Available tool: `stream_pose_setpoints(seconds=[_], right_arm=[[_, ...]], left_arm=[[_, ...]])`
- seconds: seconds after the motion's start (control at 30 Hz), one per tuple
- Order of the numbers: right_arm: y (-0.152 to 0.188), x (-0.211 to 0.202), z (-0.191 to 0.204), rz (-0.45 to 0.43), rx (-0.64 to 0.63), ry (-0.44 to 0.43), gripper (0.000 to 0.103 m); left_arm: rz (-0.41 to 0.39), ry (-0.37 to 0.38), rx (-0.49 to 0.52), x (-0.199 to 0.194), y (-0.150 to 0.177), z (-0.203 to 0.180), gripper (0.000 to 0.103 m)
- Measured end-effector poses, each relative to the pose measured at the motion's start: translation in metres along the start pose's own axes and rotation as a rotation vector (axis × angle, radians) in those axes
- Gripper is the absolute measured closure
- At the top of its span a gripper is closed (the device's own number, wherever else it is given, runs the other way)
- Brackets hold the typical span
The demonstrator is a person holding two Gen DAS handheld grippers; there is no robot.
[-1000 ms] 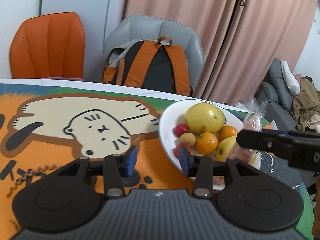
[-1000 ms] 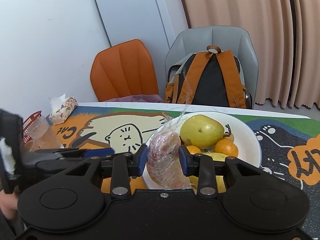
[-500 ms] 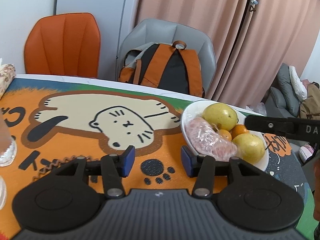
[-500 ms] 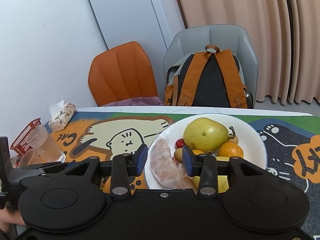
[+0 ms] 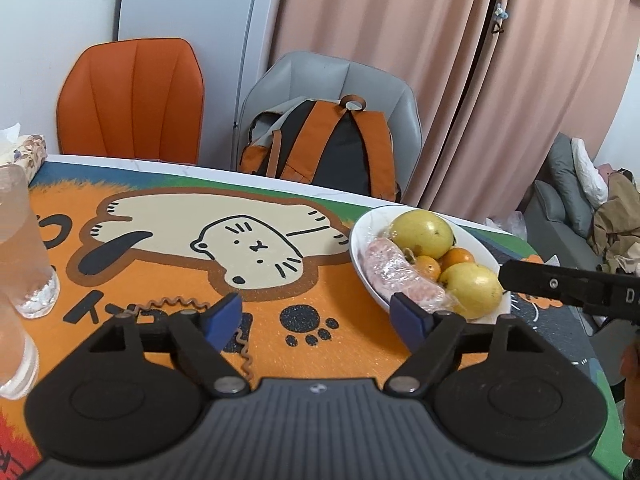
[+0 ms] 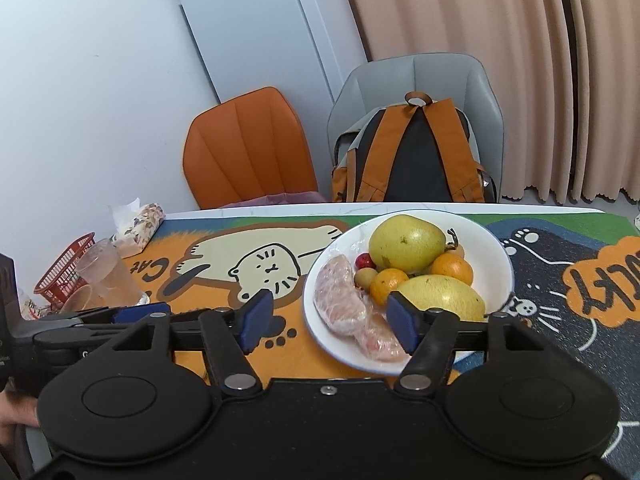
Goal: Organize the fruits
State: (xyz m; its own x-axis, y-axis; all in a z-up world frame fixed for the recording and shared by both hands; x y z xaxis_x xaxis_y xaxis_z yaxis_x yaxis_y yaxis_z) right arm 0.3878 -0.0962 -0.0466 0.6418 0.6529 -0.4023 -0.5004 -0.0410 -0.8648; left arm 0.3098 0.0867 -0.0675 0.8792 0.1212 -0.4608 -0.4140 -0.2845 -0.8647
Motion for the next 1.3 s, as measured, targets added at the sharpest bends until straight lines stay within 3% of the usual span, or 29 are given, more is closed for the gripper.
stream_pose_setpoints(seconds=[0.43,0.77,1.3], right_arm=[[0.006,-0.042,0.009,-0.034,-0.007,0.005,0.023],[0.01,-0.077,0.014,-0.067,0.005,0.02,0.001],[0.025,-0.128,0.021,-0.088,0.011,0.056,0.0]], left_arm=[[-0.022,0.005,0.019,-0.04,0.002,-0.011,0.01],[-0.029,0.009,0.013,-0.07,0.002,-0.016,0.006],[-0.05,0.016,0.035,-0.121,0.008,-0.023,0.004]])
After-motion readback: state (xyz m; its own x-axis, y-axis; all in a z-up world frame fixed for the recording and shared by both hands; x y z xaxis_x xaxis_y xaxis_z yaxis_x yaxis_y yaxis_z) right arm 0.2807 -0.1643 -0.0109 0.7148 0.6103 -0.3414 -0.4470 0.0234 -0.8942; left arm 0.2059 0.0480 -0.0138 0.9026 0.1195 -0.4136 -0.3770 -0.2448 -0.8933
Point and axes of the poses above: each gripper's, at about its wrist camera, not at the fingertips, and x roughly the way its jaws point, z to its left, y to its underside, the point moved 7 cm from there along x, roughly the way its jaws point, and after that the axes turned 11 degrees about -z, right-handed, at the moved point
